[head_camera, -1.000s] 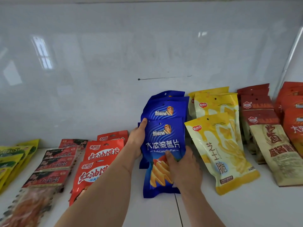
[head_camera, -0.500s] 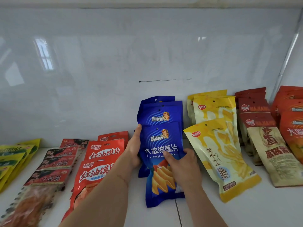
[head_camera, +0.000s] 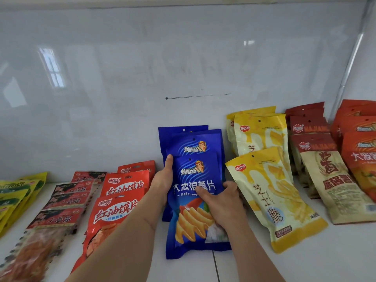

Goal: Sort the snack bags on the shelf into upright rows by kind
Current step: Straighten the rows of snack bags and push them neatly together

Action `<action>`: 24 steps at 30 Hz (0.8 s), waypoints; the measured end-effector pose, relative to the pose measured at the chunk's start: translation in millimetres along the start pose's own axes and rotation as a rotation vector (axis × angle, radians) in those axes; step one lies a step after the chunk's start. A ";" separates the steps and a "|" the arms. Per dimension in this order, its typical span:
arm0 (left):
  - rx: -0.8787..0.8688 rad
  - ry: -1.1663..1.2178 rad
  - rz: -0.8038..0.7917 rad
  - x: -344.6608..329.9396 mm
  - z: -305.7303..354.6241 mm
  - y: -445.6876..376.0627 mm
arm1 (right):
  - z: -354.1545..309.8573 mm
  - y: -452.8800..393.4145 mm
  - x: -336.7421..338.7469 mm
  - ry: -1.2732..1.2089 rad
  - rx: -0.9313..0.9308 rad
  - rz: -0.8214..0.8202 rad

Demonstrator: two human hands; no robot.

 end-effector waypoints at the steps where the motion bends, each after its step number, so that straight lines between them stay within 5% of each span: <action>1: -0.034 -0.020 0.025 2.6 2.8 -0.6 | 0.3 -1.1 -0.3 -0.003 0.001 0.001; 5: -0.166 0.007 0.063 7.4 18.9 6.2 | -2.5 -14.3 1.6 -0.071 0.002 0.004; 12: -0.118 -0.038 0.010 -4.8 7.1 8.4 | -8.2 -37.9 -9.4 -0.218 0.042 -0.121; 17: -0.096 -0.051 0.036 -5.7 0.6 7.5 | -12.6 -40.2 -5.8 -0.089 0.106 -0.068; 24: -0.155 -0.142 0.050 -6.5 -0.5 12.6 | -9.2 -38.6 -14.3 0.075 0.070 -0.191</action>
Point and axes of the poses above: each hand's wrist, its own y-axis away from the middle knuckle, its own x-axis out of the back of the hand, z = x × y, the point moved 8 cm from there along -y, towards the middle knuckle, and after that the axes turned 10 degrees about z, right-handed, at the moved point
